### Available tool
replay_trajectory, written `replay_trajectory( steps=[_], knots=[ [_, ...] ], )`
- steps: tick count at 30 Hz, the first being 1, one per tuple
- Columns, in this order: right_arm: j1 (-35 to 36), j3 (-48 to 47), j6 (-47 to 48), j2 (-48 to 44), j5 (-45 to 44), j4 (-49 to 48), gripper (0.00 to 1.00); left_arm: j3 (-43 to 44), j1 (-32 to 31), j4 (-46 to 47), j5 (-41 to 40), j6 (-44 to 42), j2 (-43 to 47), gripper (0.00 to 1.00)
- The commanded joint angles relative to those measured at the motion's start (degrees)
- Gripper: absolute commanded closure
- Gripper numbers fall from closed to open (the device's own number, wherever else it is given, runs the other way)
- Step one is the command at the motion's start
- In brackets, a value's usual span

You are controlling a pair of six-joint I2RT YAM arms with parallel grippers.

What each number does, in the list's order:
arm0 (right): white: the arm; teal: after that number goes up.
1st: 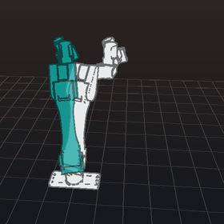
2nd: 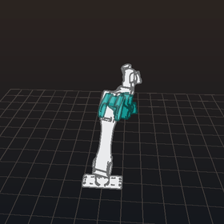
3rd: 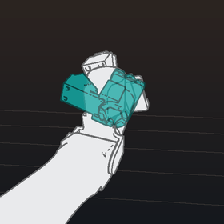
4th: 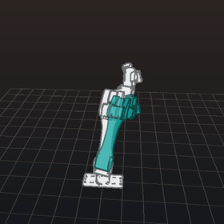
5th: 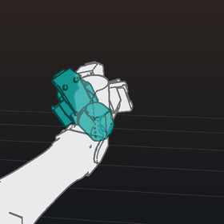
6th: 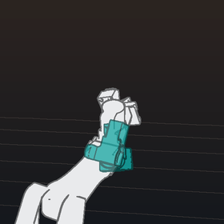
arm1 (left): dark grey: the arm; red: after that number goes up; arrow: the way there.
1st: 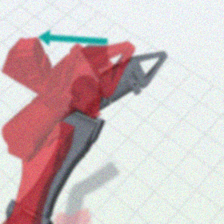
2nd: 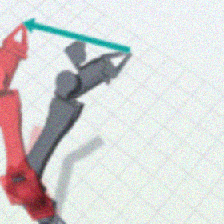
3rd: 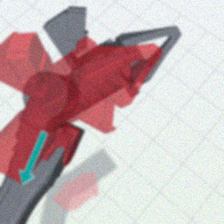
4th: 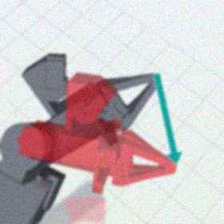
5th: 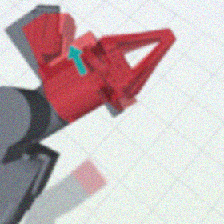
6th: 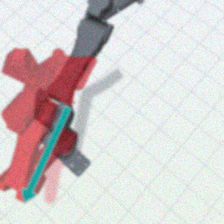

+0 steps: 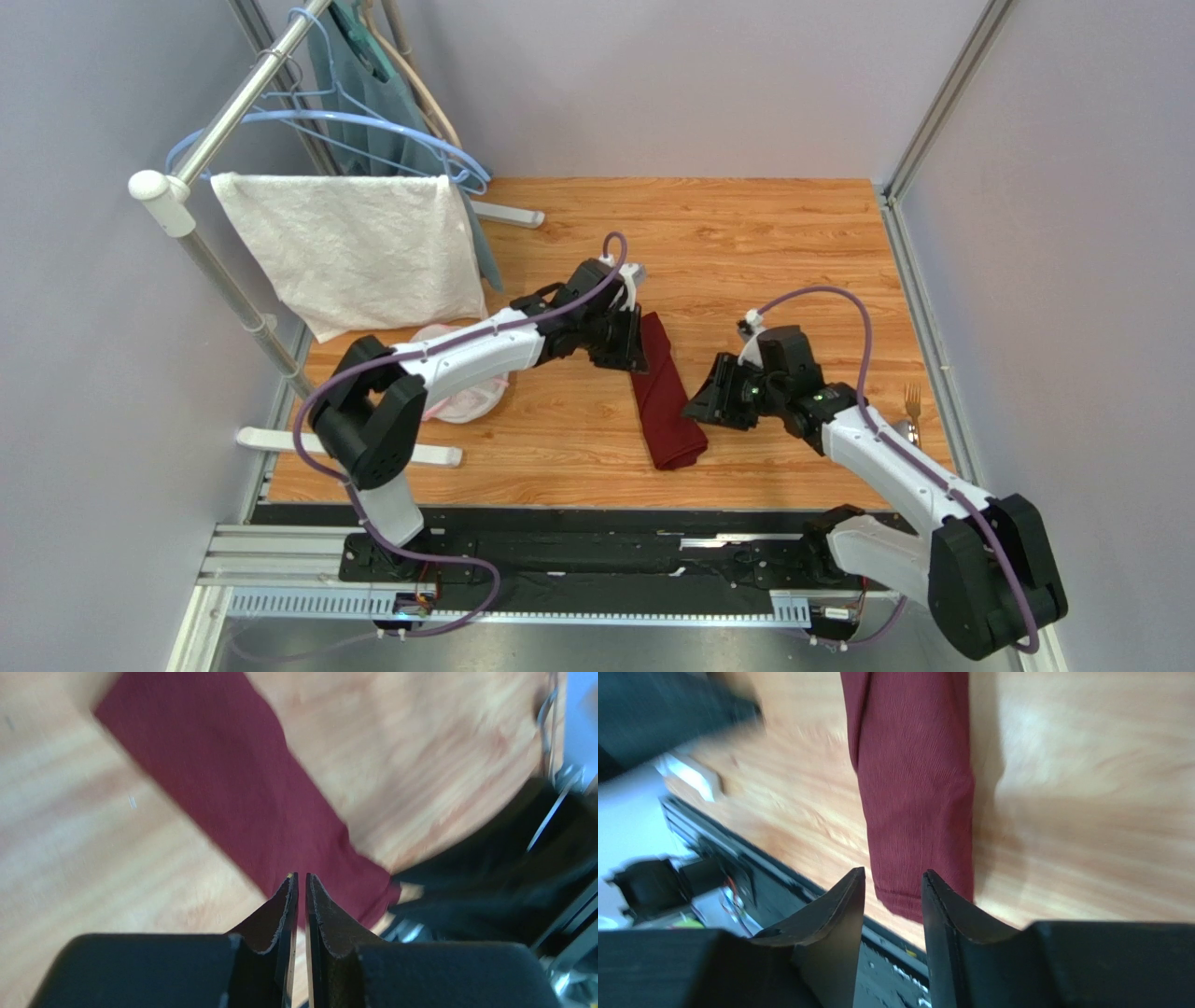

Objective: Fold the napkin into a case and place the utensils inside
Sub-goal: Smooth out the smaller rectangle-folded napkin at the center of the board.

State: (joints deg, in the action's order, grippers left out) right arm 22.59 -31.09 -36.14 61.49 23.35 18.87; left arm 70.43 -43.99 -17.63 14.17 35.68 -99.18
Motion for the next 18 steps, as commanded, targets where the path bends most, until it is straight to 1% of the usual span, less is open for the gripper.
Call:
replay_trajectory(
  steps=[1, 3, 4, 6, 7, 8, 12, 13, 15, 17, 18],
  knots=[
    [3.43, 1.82, -1.3, -0.32, -2.27, -1.2, 0.69, 8.48, 3.11, 0.75, 1.47, -1.14, -7.16, 0.85],
    [3.43, 2.87, -2.0, -0.23, -2.79, -2.08, 0.72, 12.52, 3.82, -0.56, 2.08, -1.67, -11.54, 0.86],
    [3.43, 4.18, -2.35, -0.15, -2.79, -2.26, 0.77, 13.75, 4.43, -0.83, 2.26, -2.1, -12.78, 0.86],
    [3.43, 5.6, -3.4, -0.5, -3.05, -3.66, 0.79, 16.48, 4.61, -1.09, 3.14, -2.54, -16.72, 0.86],
    [3.51, 7.26, -4.02, -0.76, -3.23, -3.76, 0.83, 17.71, 4.87, -2.05, 3.4, -2.89, -18.14, 0.87],
    [3.6, 7.88, -4.46, -1.11, -4.71, -3.67, 0.84, 19.9, 4.88, -2.58, 4.1, -3.16, -19.38, 0.87],
    [3.86, 11.66, -5.08, -3.57, -7.0, -4.19, 0.87, 21.93, 4.96, -0.57, 4.72, -3.34, -24.73, 0.87],
    [4.04, 12.28, -5.17, -4.01, -7.27, -4.8, 0.9, 22.72, 4.96, -0.57, 5.51, -3.77, -25.71, 0.87],
    [4.57, 13.6, -5.34, -3.93, -8.93, -5.6, 0.9, 24.83, 4.96, -1.61, 5.25, -4.13, -27.64, 0.87],
    [4.74, 12.29, -4.47, -3.22, -8.94, -4.99, 0.92, 24.93, 5.05, -1.71, 5.69, -4.57, -27.39, 0.88],
    [5.27, 11.59, -4.55, -3.4, -9.03, -3.77, 0.92, 24.49, 5.05, -1.27, 5.69, -4.66, -25.91, 0.88]
  ],
)
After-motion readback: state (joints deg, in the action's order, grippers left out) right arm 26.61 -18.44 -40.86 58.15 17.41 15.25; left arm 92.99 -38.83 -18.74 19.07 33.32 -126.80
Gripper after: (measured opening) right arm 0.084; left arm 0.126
